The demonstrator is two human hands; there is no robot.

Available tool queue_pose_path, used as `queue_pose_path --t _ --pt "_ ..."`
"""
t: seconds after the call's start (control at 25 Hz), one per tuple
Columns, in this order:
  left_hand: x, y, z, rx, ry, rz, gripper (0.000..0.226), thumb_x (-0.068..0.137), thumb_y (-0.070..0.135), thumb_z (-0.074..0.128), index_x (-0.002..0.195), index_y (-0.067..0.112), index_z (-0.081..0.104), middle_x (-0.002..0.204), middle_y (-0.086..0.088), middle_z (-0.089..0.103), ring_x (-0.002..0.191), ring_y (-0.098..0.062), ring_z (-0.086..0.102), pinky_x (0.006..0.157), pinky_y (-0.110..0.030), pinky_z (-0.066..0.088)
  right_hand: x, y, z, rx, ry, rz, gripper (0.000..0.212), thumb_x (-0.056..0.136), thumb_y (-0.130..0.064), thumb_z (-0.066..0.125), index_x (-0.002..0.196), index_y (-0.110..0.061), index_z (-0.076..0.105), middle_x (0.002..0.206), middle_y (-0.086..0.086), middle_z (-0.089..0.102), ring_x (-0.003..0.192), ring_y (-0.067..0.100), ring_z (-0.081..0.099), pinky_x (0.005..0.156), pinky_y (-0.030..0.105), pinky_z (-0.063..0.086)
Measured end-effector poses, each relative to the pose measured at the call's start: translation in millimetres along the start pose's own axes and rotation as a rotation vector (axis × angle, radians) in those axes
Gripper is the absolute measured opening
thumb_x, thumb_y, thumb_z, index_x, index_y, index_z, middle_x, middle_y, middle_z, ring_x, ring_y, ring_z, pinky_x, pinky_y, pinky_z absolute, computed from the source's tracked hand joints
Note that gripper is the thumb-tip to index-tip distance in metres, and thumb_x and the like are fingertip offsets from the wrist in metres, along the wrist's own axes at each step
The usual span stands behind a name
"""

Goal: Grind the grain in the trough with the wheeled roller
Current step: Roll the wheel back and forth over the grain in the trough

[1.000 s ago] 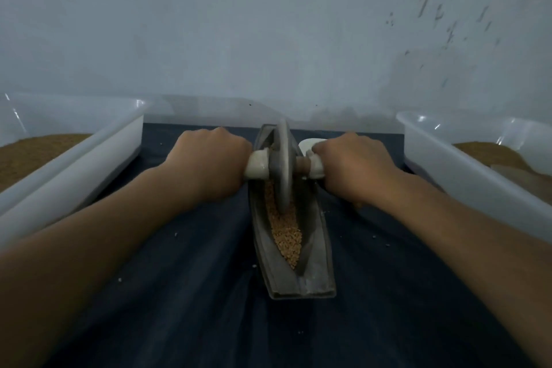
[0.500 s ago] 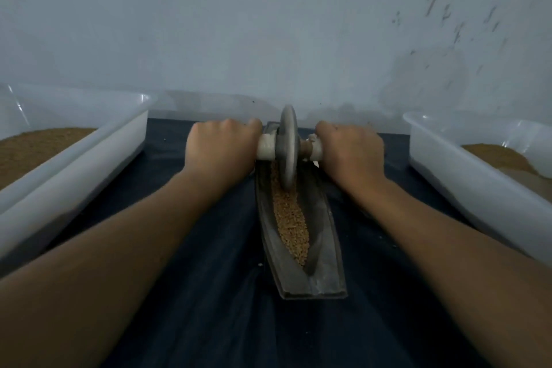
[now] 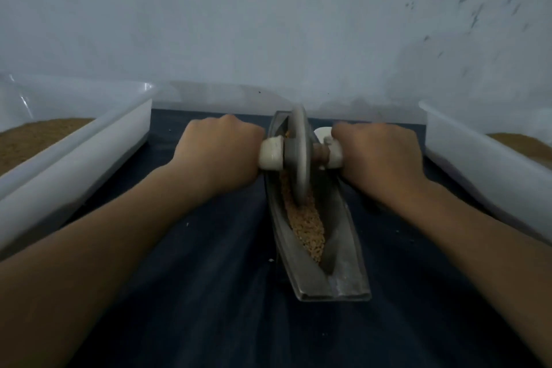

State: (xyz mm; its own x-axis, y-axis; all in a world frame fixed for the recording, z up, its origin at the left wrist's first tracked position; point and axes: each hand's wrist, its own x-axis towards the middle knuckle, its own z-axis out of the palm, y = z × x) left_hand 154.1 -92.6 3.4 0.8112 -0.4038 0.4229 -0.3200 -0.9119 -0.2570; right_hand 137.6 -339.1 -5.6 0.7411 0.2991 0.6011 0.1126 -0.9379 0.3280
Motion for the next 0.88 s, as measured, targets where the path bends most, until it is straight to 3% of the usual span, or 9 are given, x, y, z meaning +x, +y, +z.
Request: queue_pose_path --t 0.24,0.4,0.52,0.6,0.68,0.76,0.88 --pt "19 0 7 -0.029 0.000 -0.097 0.017 0.081 0.042 0.059 0.093 0.030 0.061 0.077 0.002 0.052 0.075 -0.028 0.061 0.060 -0.034 0.037 30 -5 15 -0.029 0.050 0.040 0.019 0.081 -0.027 0.071 0.079 -0.021 0.053 0.065 0.004 0.061 0.054 0.030 0.055 0.049 0.027 0.032" --pt "-18 4 -7 0.057 0.085 0.017 0.015 0.079 0.042 0.062 0.084 0.032 0.052 0.062 0.008 0.035 0.048 -0.014 0.029 0.047 -0.028 0.024 -18 -12 -16 0.041 0.050 0.021 0.037 0.067 -0.027 0.079 0.072 -0.024 0.042 0.056 -0.006 0.045 0.049 0.027 0.046 0.048 0.024 0.014" --pt "-33 8 -22 0.192 0.230 0.144 0.028 0.068 0.039 0.070 0.072 0.030 0.043 0.054 0.008 0.022 0.041 -0.012 0.012 0.045 -0.022 0.008 -49 -6 -26 0.050 0.027 0.043 0.027 0.068 -0.032 0.078 0.079 -0.024 0.054 0.058 -0.004 0.052 0.051 0.028 0.053 0.046 0.023 0.016" --pt "-29 9 -20 0.219 0.208 0.159 0.033 0.072 0.035 0.067 0.073 0.030 0.035 0.055 0.007 0.022 0.041 -0.014 0.019 0.045 -0.023 0.011 -52 -5 -23 0.048 0.029 0.079 0.029 0.066 -0.032 0.080 0.078 -0.026 0.055 0.056 -0.006 0.046 0.048 0.026 0.049 0.047 0.021 0.012" --pt "-12 6 -9 0.186 0.153 0.144 0.025 0.080 0.034 0.061 0.078 0.033 0.036 0.061 0.007 0.025 0.051 -0.021 0.046 0.047 -0.027 0.022 -40 -7 -13 0.052 0.039 0.113 0.035 0.068 -0.028 0.079 0.073 -0.025 0.044 0.057 -0.008 0.034 0.047 0.024 0.037 0.049 0.021 0.009" --pt "12 2 0 0.134 0.135 0.108 0.012 0.084 0.034 0.057 0.083 0.034 0.045 0.064 0.007 0.027 0.069 -0.028 0.060 0.053 -0.032 0.032 -19 -7 5 0.043 0.086 0.096 0.038 0.071 -0.022 0.076 0.073 -0.025 0.038 0.057 -0.005 0.041 0.047 0.024 0.037 0.049 0.021 0.011" --pt "37 -3 7 0.103 0.071 0.027 0.011 0.085 0.034 0.057 0.096 0.032 0.059 0.070 0.005 0.037 0.070 -0.027 0.056 0.058 -0.035 0.037 13 -5 28 0.029 0.098 0.101 0.018 0.085 -0.030 0.067 0.080 -0.018 0.054 0.065 0.004 0.059 0.055 0.030 0.054 0.048 0.027 0.022"
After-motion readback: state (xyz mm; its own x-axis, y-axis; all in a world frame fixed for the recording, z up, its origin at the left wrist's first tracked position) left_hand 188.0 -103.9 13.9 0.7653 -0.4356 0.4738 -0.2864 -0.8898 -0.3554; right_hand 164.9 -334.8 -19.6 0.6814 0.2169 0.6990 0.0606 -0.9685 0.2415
